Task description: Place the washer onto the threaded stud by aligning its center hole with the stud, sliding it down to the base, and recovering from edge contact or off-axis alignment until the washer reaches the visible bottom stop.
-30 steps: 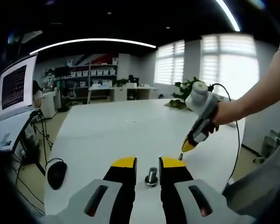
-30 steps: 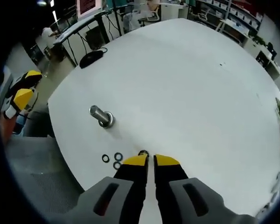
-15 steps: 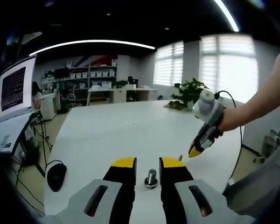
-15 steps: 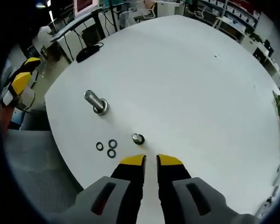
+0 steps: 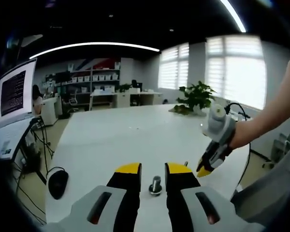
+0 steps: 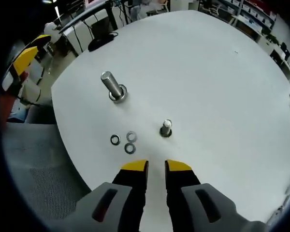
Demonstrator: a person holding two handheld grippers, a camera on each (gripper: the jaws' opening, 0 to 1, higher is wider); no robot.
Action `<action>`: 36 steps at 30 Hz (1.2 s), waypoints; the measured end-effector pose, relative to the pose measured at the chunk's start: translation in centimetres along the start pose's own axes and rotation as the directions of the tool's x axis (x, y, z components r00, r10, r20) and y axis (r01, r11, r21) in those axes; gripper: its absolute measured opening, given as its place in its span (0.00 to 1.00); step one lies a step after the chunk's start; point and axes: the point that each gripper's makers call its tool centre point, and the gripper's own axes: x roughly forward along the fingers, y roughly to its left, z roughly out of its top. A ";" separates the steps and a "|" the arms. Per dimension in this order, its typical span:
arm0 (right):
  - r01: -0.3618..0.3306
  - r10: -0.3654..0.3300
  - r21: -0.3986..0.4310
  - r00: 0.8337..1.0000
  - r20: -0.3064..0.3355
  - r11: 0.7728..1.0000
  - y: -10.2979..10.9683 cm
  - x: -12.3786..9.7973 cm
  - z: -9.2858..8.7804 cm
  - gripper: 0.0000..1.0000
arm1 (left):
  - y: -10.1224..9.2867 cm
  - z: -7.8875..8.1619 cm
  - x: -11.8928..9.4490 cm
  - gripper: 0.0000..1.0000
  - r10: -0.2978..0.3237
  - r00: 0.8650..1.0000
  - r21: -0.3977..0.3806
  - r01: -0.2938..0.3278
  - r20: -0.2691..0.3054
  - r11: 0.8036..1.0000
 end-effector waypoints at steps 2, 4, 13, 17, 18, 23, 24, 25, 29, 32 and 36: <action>-0.012 0.012 -0.013 1.000 -0.003 1.000 0.8 0.4 0.3 0.16 | 0.1 0.0 0.0 0.17 0.002 1.000 0.002 -0.002 -0.001 1.000; -0.019 0.019 -0.026 1.000 -0.005 0.999 1.3 0.6 0.6 0.16 | 0.0 0.0 0.0 0.17 0.001 1.000 0.002 -0.001 -0.001 1.000; -0.038 0.035 -0.063 0.998 -0.042 0.997 2.4 1.8 0.6 0.18 | -0.2 0.0 -0.1 0.17 -0.005 1.000 0.009 0.005 -0.001 1.000; -0.038 0.034 -0.069 0.998 -0.054 0.997 2.6 2.3 0.5 0.18 | -0.2 0.0 -0.1 0.17 -0.004 1.000 0.008 0.004 -0.002 1.000; -0.036 0.032 -0.069 0.998 -0.055 0.997 2.6 2.4 0.5 0.18 | -0.2 0.0 -0.1 0.17 -0.004 1.000 0.009 0.004 -0.001 1.000; -0.036 0.031 -0.065 0.997 -0.067 0.997 3.1 2.8 0.5 0.18 | -0.2 -0.1 -0.1 0.17 -0.005 1.000 0.011 0.005 -0.006 1.000; -0.036 0.031 -0.070 0.997 -0.071 0.997 3.2 2.9 0.5 0.19 | -0.2 -0.1 -0.1 0.17 -0.005 1.000 0.011 0.005 -0.005 1.000; -0.036 0.029 -0.082 0.996 -0.084 0.996 3.3 3.1 0.2 0.19 | -0.2 -0.1 -0.1 0.17 -0.005 1.000 0.011 0.005 -0.004 1.000; -0.025 0.011 -0.150 0.995 -0.095 0.988 3.2 3.2 0.5 0.18 | -0.2 0.0 -0.1 0.17 -0.002 1.000 0.009 0.002 -0.003 1.000; 0.003 -0.033 -0.245 0.993 -0.118 0.970 2.8 3.1 0.3 0.15 | -0.3 -0.2 -0.1 0.17 -0.005 1.000 0.016 0.005 -0.011 1.000; 0.004 -0.032 -0.222 0.992 -0.121 0.975 2.8 3.2 0.4 0.13 | -0.2 -0.1 -0.1 0.17 -0.001 1.000 0.012 0.001 -0.005 1.000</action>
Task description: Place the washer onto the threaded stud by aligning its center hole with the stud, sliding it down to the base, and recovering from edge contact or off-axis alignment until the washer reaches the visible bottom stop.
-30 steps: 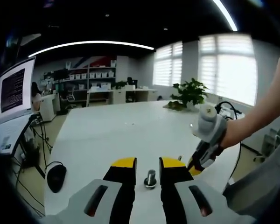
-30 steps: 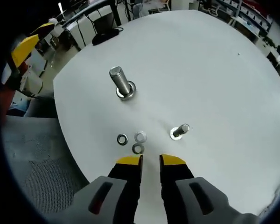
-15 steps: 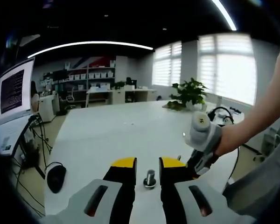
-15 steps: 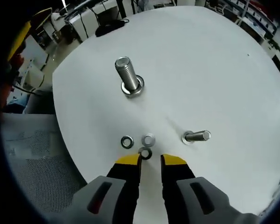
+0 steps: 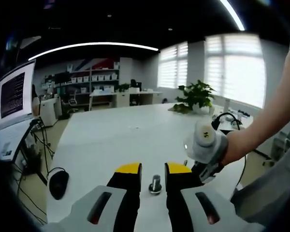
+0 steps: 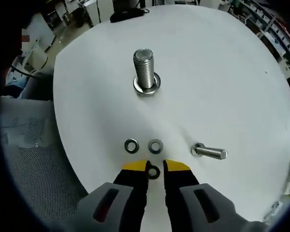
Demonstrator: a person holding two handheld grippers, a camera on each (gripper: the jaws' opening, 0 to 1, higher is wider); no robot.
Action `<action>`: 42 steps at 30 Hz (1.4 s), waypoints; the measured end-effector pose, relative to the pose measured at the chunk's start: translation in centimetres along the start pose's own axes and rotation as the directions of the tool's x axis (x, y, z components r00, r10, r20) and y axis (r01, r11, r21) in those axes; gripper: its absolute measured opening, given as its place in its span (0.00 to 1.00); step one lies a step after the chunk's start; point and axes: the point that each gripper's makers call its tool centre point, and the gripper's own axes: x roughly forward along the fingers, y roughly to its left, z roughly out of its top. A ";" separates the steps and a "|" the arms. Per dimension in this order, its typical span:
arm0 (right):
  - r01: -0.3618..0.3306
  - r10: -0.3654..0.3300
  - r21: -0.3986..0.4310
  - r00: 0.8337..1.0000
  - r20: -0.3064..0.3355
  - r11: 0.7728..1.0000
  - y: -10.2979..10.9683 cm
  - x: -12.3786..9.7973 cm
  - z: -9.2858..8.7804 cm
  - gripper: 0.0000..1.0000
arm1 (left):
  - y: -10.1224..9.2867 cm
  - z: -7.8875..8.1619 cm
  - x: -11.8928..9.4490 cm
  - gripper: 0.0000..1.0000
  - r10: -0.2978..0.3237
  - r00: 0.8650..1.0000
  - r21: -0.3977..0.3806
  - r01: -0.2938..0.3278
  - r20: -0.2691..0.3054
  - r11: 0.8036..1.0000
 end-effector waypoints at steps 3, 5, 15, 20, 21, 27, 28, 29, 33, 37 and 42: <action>0.005 -0.005 -0.017 1.000 -0.003 1.000 -0.1 0.0 0.0 0.11 | 0.0 -0.1 0.0 0.17 -0.002 1.000 0.002 0.002 -0.004 1.000; 0.014 -0.014 -0.032 1.000 -0.002 0.999 -0.4 0.0 0.0 0.09 | 0.0 -0.2 0.0 0.17 -0.002 1.000 0.003 0.002 -0.006 1.000; -0.034 0.033 0.022 0.999 0.042 0.999 -1.1 0.1 0.0 0.03 | 0.3 -0.1 0.1 0.17 0.002 1.000 -0.009 -0.002 -0.004 1.000; -0.051 0.051 0.002 0.998 0.028 0.999 -0.9 0.1 0.1 0.03 | 0.3 -0.1 0.1 0.17 0.003 1.000 -0.008 -0.003 -0.005 1.000; -0.053 0.053 -0.003 0.998 0.028 0.999 -0.9 0.1 0.1 0.03 | 0.3 -0.1 0.0 0.17 0.003 1.000 -0.008 -0.003 -0.005 1.000; -0.112 0.112 0.035 0.994 0.004 0.993 -1.0 -0.4 -1.2 0.09 | 0.5 -0.3 -0.1 0.17 0.007 1.000 -0.014 -0.007 -0.011 1.000; -0.115 0.115 0.039 0.993 0.003 0.993 -1.0 -0.5 -1.3 0.11 | 0.5 -0.3 -0.1 0.17 0.006 1.000 -0.013 -0.006 -0.011 1.000; -0.117 0.117 0.034 0.993 -0.002 0.993 -1.0 -0.6 -1.5 0.14 | 0.5 -0.3 0.0 0.17 0.006 1.000 -0.015 -0.006 -0.010 1.000; -0.113 0.113 0.027 0.994 -0.002 0.993 -1.1 -0.8 -2.1 0.18 | 0.4 -0.2 0.0 0.17 0.005 1.000 -0.013 -0.005 -0.008 1.000; -0.116 0.116 0.016 0.993 0.016 0.993 -0.3 -0.9 -1.7 0.18 | 0.3 -0.3 0.1 0.17 0.001 1.000 -0.011 -0.001 -0.012 1.000; -0.096 0.096 -0.010 0.995 -0.005 0.995 -0.5 -0.4 -1.4 0.17 | 0.2 -0.4 0.2 0.17 -0.001 1.000 -0.012 0.001 -0.014 1.000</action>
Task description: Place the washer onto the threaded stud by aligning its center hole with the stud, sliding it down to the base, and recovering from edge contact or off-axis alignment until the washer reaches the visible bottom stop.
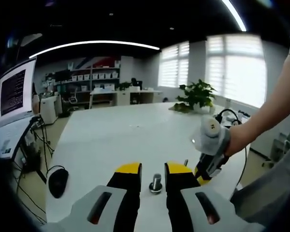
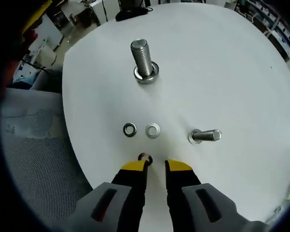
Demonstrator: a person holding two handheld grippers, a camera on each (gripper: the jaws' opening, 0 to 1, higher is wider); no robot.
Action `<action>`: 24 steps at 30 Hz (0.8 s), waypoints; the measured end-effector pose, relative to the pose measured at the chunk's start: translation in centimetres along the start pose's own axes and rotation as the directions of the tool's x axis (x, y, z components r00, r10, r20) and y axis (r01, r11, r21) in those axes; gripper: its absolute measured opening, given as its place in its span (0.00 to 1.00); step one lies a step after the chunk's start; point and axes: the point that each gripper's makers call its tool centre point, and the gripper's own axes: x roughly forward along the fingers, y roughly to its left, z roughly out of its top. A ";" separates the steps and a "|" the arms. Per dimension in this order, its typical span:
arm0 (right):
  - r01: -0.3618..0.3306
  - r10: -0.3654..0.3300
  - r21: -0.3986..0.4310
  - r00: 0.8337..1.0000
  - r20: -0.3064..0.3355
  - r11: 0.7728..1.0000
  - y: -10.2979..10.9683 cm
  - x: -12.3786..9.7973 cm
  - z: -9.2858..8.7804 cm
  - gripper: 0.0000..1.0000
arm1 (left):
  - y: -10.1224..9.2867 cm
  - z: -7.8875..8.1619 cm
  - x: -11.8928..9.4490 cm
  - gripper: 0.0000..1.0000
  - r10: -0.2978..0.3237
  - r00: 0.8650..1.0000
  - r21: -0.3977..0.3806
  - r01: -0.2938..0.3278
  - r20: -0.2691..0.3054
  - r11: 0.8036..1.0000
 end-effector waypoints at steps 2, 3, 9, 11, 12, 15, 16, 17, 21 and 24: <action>0.003 -0.003 0.005 1.000 0.001 1.000 0.0 0.0 0.2 0.17 | 0.0 -0.1 0.0 0.17 0.000 1.000 0.004 0.000 -0.003 1.000; 0.007 -0.007 0.002 1.000 0.001 1.000 0.1 0.1 0.3 0.16 | 0.0 -0.1 0.0 0.17 -0.002 1.000 0.003 0.002 -0.005 1.000; 0.080 -0.095 -0.184 0.993 -0.072 0.980 -0.1 0.3 0.2 0.10 | 0.0 -0.2 0.0 0.17 -0.001 1.000 0.003 0.001 -0.008 1.000; 0.092 -0.117 -0.253 0.989 -0.088 0.963 -0.2 0.3 0.2 0.06 | -0.1 -0.3 0.1 0.17 -0.003 1.000 0.009 0.003 -0.013 1.000; 0.098 -0.120 -0.230 0.989 -0.083 0.968 0.0 0.3 0.2 0.06 | -0.1 -0.3 0.1 0.17 -0.003 1.000 0.014 0.003 -0.015 1.000; 0.091 -0.112 -0.217 0.990 -0.087 0.972 -0.4 0.3 0.1 0.05 | 0.0 -0.3 0.0 0.17 0.000 1.000 0.009 0.000 -0.013 1.000; 0.089 -0.110 -0.214 0.990 -0.086 0.973 -0.4 0.2 0.1 0.05 | 0.0 -0.3 0.0 0.16 0.000 1.000 0.008 0.000 -0.013 1.000; 0.083 -0.102 -0.209 0.991 -0.082 0.974 -0.4 0.2 0.1 0.05 | 0.0 -0.3 0.0 0.16 0.001 1.000 0.009 -0.001 -0.014 1.000; 0.075 -0.092 -0.203 0.993 -0.077 0.976 -0.3 0.2 0.2 0.04 | -0.1 -0.4 0.0 0.16 -0.002 1.000 0.014 0.002 -0.017 1.000; 0.077 -0.092 -0.189 0.993 -0.071 0.979 -0.3 0.2 0.2 0.04 | -0.1 -0.4 0.0 0.16 -0.002 1.000 0.013 0.002 -0.019 1.000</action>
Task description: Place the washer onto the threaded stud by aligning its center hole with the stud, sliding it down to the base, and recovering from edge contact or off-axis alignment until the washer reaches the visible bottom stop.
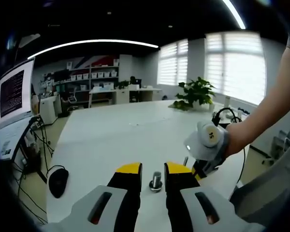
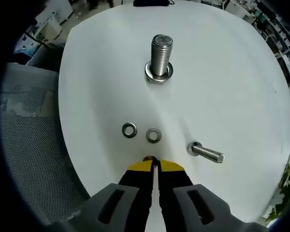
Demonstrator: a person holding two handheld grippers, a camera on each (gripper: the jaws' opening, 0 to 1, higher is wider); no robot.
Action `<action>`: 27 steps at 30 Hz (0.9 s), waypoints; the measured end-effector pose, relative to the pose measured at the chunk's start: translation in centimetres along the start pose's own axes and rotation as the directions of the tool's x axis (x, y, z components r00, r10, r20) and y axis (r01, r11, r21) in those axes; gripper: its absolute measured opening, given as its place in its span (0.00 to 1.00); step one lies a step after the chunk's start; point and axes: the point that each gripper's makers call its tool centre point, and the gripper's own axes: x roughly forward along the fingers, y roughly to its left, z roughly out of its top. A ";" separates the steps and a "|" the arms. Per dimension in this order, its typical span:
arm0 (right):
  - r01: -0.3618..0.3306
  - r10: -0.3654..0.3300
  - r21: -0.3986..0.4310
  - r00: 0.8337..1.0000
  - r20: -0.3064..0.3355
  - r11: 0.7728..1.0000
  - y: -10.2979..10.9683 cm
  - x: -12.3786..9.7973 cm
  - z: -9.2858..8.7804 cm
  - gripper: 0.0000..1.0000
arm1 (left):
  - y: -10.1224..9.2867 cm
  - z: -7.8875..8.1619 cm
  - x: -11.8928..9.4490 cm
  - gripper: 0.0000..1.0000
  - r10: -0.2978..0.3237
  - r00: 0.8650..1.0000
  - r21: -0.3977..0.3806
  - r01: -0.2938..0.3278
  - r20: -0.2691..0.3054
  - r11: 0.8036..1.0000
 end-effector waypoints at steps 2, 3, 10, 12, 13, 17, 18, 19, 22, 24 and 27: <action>-0.003 0.003 0.009 1.000 0.016 1.000 -0.1 0.0 -0.1 0.04 | 0.0 0.0 0.0 0.16 0.002 1.000 0.002 -0.002 0.001 1.000; -0.007 0.006 0.017 1.000 0.026 1.000 -0.1 -0.1 -0.1 0.04 | 0.1 0.1 0.0 0.16 0.002 1.000 0.004 -0.002 0.001 1.000; -0.027 0.023 0.095 0.998 0.051 0.995 0.0 -0.2 -0.4 0.03 | 0.4 0.2 -0.1 0.16 0.011 1.000 0.007 -0.011 0.005 1.000; -0.029 0.019 0.127 0.997 0.072 0.992 -0.3 -0.5 -0.5 0.03 | 0.4 0.2 -0.1 0.16 0.011 1.000 0.006 -0.011 0.005 1.000; -0.032 0.021 0.144 0.996 0.082 0.989 -0.4 -0.6 -0.6 0.03 | 0.4 0.3 -0.1 0.16 0.011 1.000 0.006 -0.011 0.008 1.000; -0.034 0.013 0.222 0.995 0.094 0.975 -1.5 -1.4 -1.5 0.03 | 0.3 0.2 0.0 0.16 0.011 1.000 0.003 -0.011 0.006 1.000; -0.044 0.019 0.258 0.995 0.099 0.965 -1.7 -1.5 -1.8 0.03 | 0.3 0.2 0.0 0.16 0.011 1.000 0.003 -0.011 0.007 1.000; -0.042 0.014 0.269 0.994 0.107 0.962 -2.0 -1.7 -1.9 0.03 | 0.2 0.2 0.0 0.16 0.011 1.000 0.003 -0.011 0.009 1.000; -0.033 -0.002 0.289 0.993 0.118 0.957 -2.6 -2.7 -2.4 0.03 | 0.1 0.3 0.0 0.16 0.005 1.000 0.005 -0.005 0.011 1.000; -0.026 -0.016 0.303 0.990 0.138 0.952 -3.0 -3.5 -2.4 0.03 | 0.0 0.3 0.1 0.16 0.003 1.000 0.003 -0.003 0.011 1.000; -0.026 -0.032 0.335 0.985 0.168 0.942 -3.7 -4.4 -2.3 0.03 | 0.1 0.4 0.1 0.16 0.005 1.000 -0.001 -0.005 0.014 1.000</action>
